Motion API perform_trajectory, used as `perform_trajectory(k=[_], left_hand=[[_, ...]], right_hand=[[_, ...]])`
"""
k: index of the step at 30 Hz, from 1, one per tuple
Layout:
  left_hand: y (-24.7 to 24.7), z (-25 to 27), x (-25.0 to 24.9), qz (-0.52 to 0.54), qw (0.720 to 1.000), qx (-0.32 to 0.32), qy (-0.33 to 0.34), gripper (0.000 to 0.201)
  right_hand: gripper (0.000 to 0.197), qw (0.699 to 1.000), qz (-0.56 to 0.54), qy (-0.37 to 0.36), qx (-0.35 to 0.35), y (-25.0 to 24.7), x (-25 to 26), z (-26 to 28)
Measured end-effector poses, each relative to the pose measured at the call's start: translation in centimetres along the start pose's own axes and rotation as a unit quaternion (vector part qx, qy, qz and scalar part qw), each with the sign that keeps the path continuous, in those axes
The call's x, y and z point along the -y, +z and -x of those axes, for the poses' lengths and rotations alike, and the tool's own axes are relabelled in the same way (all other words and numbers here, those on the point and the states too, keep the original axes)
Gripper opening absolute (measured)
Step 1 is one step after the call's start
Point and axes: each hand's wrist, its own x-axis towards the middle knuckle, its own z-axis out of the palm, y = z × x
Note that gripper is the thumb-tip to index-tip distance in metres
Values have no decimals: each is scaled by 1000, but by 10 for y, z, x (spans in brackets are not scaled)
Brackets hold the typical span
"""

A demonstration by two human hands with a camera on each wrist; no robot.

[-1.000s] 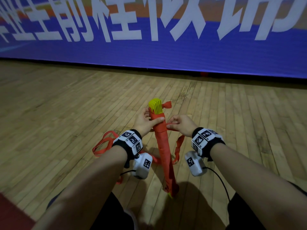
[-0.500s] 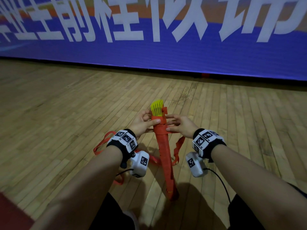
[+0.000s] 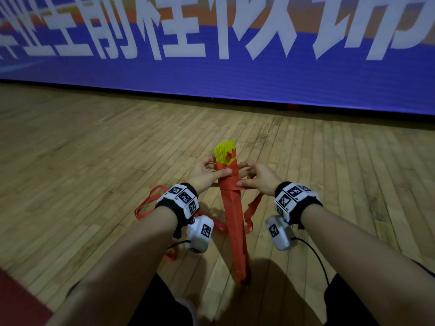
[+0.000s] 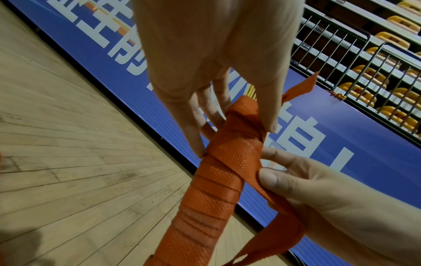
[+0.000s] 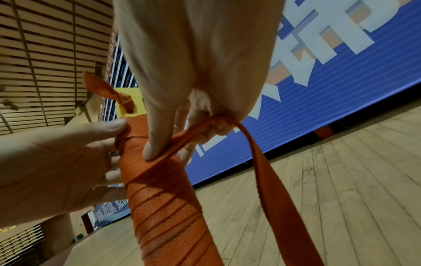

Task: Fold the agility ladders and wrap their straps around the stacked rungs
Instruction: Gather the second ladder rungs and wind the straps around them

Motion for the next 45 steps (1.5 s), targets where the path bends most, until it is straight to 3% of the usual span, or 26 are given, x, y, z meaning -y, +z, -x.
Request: perform_trajectory(k=[7, 12, 15, 21, 28, 36, 40, 45], left_hand=[[-4, 0, 0, 10, 999, 35, -9, 23], [-7, 1, 0, 9, 998, 58, -14, 31], [-3, 1, 0, 1, 1000, 24, -11, 27], [3, -1, 6, -8, 999, -27, 17, 41], [-7, -1, 6, 9, 1000, 20, 17, 40], [-11, 0, 5, 7, 998, 58, 8, 40], [-4, -1, 6, -4, 1000, 11, 8, 42], [6, -3, 13, -98, 993, -49, 49, 58]], right_hand=[[40, 999, 42, -3, 20, 0, -5, -1], [39, 999, 35, 10, 14, 2, -7, -4], [35, 999, 48, 14, 0, 4, -8, -7], [39, 999, 48, 22, -12, 11, -10, -10], [53, 999, 4, 29, 39, 6, -4, -5], [51, 997, -16, 35, 68, 0, -3, -2], [49, 999, 5, 37, 31, 5, -2, -3], [53, 999, 41, 22, -5, 12, -3, -5]])
